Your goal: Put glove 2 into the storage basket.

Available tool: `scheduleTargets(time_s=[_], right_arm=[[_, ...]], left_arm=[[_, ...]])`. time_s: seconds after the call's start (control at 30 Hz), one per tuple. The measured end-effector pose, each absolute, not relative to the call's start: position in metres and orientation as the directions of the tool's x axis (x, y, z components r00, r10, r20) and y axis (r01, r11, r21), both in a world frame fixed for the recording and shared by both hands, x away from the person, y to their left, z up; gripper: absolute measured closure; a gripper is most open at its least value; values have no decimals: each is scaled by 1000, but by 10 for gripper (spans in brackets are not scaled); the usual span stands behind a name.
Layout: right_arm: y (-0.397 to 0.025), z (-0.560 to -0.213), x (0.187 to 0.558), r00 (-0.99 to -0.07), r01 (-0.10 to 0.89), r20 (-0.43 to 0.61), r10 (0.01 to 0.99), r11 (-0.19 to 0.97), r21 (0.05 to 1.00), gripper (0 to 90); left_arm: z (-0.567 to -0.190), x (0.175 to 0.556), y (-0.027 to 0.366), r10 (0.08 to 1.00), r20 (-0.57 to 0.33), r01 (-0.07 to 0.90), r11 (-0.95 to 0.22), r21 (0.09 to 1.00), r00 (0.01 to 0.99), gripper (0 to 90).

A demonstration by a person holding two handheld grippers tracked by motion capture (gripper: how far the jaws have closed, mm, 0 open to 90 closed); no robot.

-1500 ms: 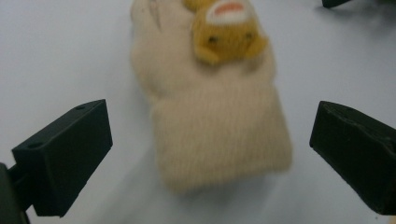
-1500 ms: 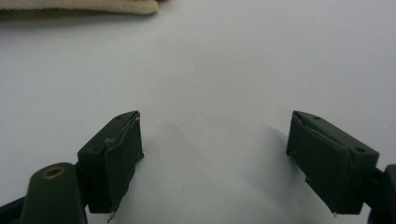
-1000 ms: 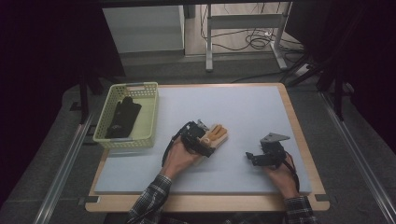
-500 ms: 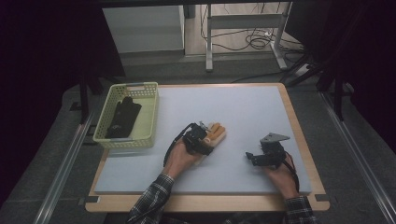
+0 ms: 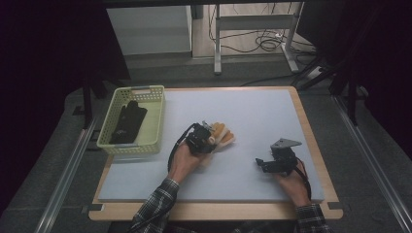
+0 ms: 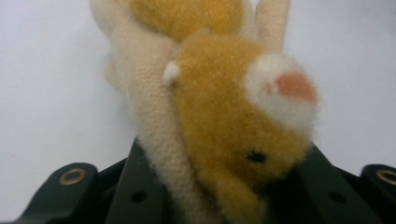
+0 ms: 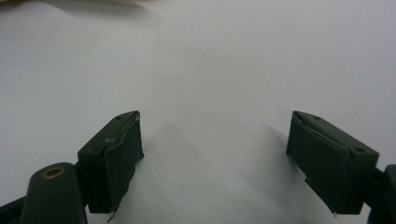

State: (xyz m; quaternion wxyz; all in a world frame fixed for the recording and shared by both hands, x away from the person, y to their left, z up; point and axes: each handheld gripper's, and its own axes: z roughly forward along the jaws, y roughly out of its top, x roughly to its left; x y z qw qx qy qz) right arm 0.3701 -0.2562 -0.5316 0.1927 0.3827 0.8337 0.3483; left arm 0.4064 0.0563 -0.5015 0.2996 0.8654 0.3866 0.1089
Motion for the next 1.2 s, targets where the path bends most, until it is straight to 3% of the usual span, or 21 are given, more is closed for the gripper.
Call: scheduleTargets(time_s=[0.6,1.2], right_arm=[[-256,-532,370,-634,502,-58,771,467,728,179],[-256,-532,370,-634,499,-60,771,467,730,179]], left_arm=[[-431,422,108,844,-25,647,-392,654,536,701],[-393,438,219,964,-1,721,-199,664,268,696]])
